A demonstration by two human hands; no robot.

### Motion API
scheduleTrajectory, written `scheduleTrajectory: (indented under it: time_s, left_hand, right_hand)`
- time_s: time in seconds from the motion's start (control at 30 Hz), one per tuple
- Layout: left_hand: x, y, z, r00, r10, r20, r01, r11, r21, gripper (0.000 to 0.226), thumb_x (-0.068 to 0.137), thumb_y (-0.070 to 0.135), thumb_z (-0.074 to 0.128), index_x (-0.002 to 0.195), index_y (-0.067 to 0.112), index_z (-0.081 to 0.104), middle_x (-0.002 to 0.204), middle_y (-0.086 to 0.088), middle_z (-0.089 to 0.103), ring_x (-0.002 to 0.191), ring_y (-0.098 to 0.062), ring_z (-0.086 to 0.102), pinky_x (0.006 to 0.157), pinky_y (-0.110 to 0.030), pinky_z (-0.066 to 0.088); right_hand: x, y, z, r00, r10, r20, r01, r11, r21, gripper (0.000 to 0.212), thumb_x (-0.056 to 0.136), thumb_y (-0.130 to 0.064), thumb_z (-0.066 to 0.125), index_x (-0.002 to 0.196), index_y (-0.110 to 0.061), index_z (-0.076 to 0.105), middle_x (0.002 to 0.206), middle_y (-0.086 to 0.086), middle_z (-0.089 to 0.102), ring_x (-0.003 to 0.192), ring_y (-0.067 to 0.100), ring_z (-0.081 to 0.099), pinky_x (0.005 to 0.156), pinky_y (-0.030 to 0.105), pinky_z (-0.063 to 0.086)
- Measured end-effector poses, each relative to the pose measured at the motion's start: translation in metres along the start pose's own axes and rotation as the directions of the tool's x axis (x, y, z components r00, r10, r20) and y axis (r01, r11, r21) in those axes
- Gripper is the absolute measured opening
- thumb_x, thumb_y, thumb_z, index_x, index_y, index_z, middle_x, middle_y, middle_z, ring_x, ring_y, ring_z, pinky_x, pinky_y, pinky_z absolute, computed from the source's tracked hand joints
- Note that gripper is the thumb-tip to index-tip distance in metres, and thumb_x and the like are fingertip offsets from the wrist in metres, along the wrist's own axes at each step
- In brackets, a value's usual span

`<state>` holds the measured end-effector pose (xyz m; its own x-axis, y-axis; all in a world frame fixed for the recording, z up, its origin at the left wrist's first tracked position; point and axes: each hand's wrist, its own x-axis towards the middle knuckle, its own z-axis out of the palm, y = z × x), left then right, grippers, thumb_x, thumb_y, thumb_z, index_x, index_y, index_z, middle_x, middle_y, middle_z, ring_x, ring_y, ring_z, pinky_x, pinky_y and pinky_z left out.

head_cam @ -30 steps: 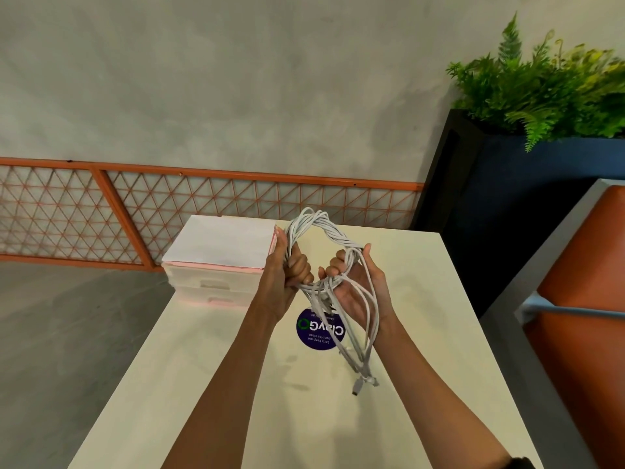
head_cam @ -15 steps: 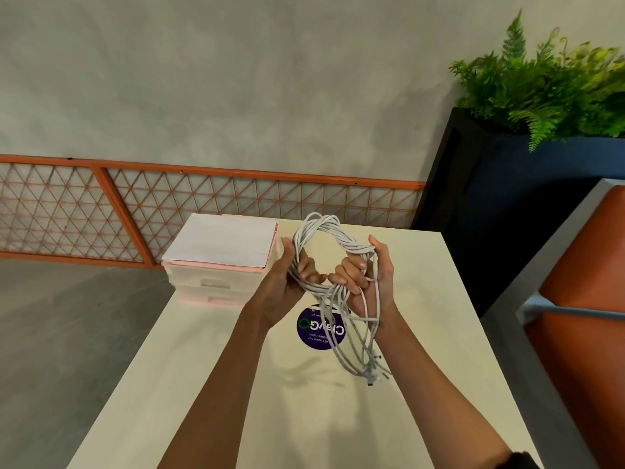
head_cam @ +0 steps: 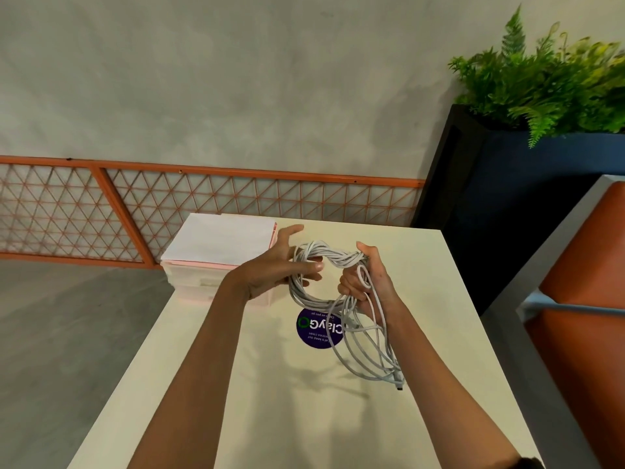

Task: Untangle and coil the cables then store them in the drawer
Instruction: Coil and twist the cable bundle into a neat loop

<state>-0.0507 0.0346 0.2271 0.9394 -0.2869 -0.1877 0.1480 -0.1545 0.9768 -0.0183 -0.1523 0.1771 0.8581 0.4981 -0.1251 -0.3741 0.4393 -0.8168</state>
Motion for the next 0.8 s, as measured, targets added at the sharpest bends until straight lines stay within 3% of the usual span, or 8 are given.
scheduleTrajectory:
  time_s: [0.07, 0.2, 0.3, 0.37, 0.43, 0.5, 0.63, 0.8]
  left_hand:
    - [0.005, 0.004, 0.005, 0.994, 0.112, -0.014, -0.106, 0.969, 0.223, 0.059, 0.092, 0.024, 0.059, 0.14, 0.028, 0.025, 0.107, -0.003, 0.062, 0.081, -0.015, 0.067, 0.077, -0.027, 0.056]
    - [0.013, -0.003, 0.013, 0.968, 0.248, -0.045, -0.211, 0.894, 0.395, 0.037, 0.096, 0.026, 0.054, 0.13, 0.019, 0.044, 0.096, -0.004, 0.06, 0.063, -0.01, 0.051, 0.057, -0.021, 0.047]
    - [0.019, -0.014, 0.026, 0.936, 0.328, -0.127, -0.23, 0.844, 0.485, 0.05, 0.093, 0.024, 0.059, 0.138, 0.021, 0.038, 0.111, -0.001, 0.058, 0.074, -0.008, 0.05, 0.066, -0.018, 0.044]
    - [0.021, -0.023, 0.033, 0.9, 0.405, -0.161, -0.252, 0.785, 0.565, 0.057, 0.094, 0.021, 0.056, 0.146, 0.023, 0.032, 0.123, 0.0, 0.052, 0.096, -0.007, 0.047, 0.082, -0.013, 0.039]
    - [0.022, -0.029, 0.034, 0.871, 0.462, -0.164, -0.257, 0.715, 0.65, 0.057, 0.094, 0.018, 0.057, 0.146, 0.021, 0.034, 0.125, -0.005, 0.049, 0.098, -0.008, 0.045, 0.076, -0.008, 0.041]
    - [0.024, -0.03, 0.032, 0.854, 0.504, -0.129, -0.286, 0.66, 0.695, 0.057, 0.09, 0.014, 0.063, 0.143, 0.018, 0.041, 0.129, -0.007, 0.045, 0.093, -0.01, 0.047, 0.07, -0.011, 0.049]
    - [0.028, -0.025, 0.031, 0.839, 0.542, -0.039, -0.331, 0.566, 0.756, 0.047, 0.087, 0.022, 0.066, 0.132, 0.015, 0.054, 0.132, -0.003, 0.048, 0.107, -0.013, 0.051, 0.091, -0.028, 0.047]
    - [0.034, -0.019, 0.028, 0.792, 0.609, -0.036, -0.285, 0.421, 0.861, 0.025, 0.092, 0.022, 0.059, 0.114, 0.01, 0.064, 0.111, -0.008, 0.057, 0.089, -0.026, 0.061, 0.077, -0.04, 0.054]
  right_hand:
    - [0.0, 0.001, -0.001, 1.0, 0.02, 0.015, -0.02, 1.0, 0.015, 0.057, 0.086, -0.047, 0.038, 0.043, -0.01, 0.043, 0.027, -0.004, 0.024, 0.025, 0.008, 0.021, 0.042, 0.02, 0.036]
    - [-0.002, -0.002, -0.004, 0.998, 0.032, 0.057, -0.036, 0.996, 0.083, 0.057, 0.088, -0.049, 0.037, 0.044, -0.019, 0.056, 0.027, -0.007, 0.023, 0.025, 0.006, 0.021, 0.045, 0.019, 0.033]
    - [-0.001, 0.0, -0.011, 0.994, 0.061, 0.088, -0.077, 0.978, 0.195, 0.05, 0.068, -0.049, 0.07, 0.044, -0.019, 0.037, 0.029, -0.005, 0.025, 0.025, 0.007, 0.024, 0.042, 0.019, 0.038]
    - [0.0, 0.003, -0.016, 0.989, 0.087, 0.119, -0.113, 0.964, 0.239, 0.052, 0.063, -0.045, 0.077, 0.046, -0.018, 0.036, 0.029, -0.004, 0.026, 0.026, 0.008, 0.026, 0.043, 0.019, 0.039]
    - [0.0, 0.006, -0.018, 0.982, 0.102, 0.157, -0.141, 0.954, 0.264, 0.051, 0.065, -0.043, 0.078, 0.047, -0.017, 0.038, 0.03, -0.004, 0.027, 0.026, 0.008, 0.027, 0.043, 0.02, 0.04]
    - [0.0, 0.007, -0.019, 0.977, 0.121, 0.174, -0.168, 0.943, 0.289, 0.049, 0.067, -0.042, 0.077, 0.047, -0.016, 0.04, 0.03, -0.003, 0.028, 0.026, 0.008, 0.029, 0.044, 0.02, 0.042]
    - [-0.002, 0.007, -0.022, 0.969, 0.126, 0.211, -0.193, 0.923, 0.332, 0.053, 0.074, -0.048, 0.072, 0.048, -0.014, 0.042, 0.031, -0.001, 0.031, 0.026, 0.011, 0.031, 0.051, 0.023, 0.046]
    - [-0.006, 0.009, -0.022, 0.968, 0.094, 0.234, -0.146, 0.965, 0.217, 0.051, 0.074, -0.051, 0.073, 0.057, -0.015, 0.042, 0.035, -0.003, 0.033, 0.033, 0.009, 0.032, 0.067, 0.026, 0.045]
